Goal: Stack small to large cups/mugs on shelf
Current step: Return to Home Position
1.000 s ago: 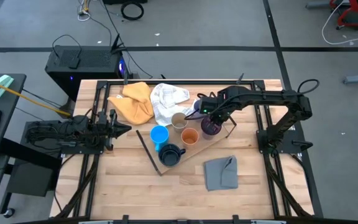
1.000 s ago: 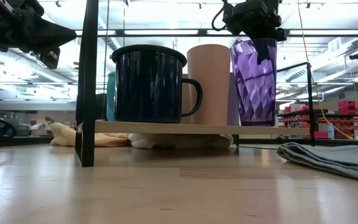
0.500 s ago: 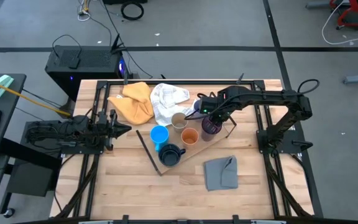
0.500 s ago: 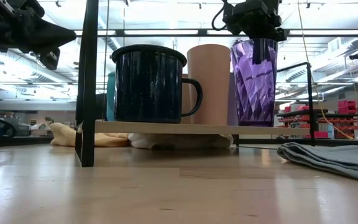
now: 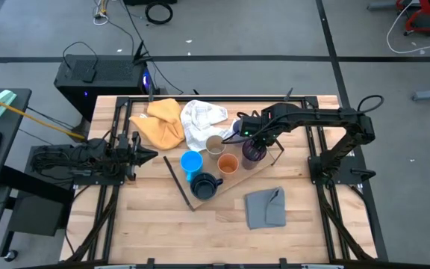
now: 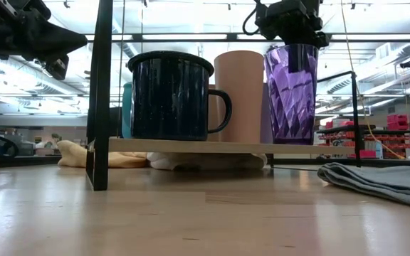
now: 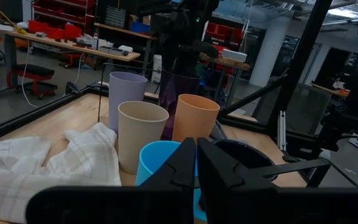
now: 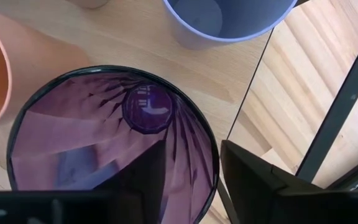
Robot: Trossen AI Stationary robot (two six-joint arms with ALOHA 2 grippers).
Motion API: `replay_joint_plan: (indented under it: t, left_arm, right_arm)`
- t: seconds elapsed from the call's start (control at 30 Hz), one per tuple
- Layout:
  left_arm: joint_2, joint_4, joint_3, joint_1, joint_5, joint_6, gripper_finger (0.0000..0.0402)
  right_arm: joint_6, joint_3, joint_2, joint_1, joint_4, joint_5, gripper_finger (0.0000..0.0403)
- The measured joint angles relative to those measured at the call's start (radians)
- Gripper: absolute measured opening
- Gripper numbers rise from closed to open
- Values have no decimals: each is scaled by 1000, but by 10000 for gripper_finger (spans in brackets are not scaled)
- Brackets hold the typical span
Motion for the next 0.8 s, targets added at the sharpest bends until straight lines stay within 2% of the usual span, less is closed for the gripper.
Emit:
replay_joint_plan:
  t: [0.4, 0.63, 0.8]
  left_arm:
    - [0, 0, 0, 0, 0, 0, 29]
    - [0, 0, 0, 0, 0, -4, 25]
    - [0, -1, 0, 0, 0, 4, 34]
  right_arm:
    - [4, 110, -1, -15, -45, -1, 170]
    - [-44, 288, -8, -2, -104, 2, 170]
    - [-79, 404, -106, 61, -87, 40, 170]
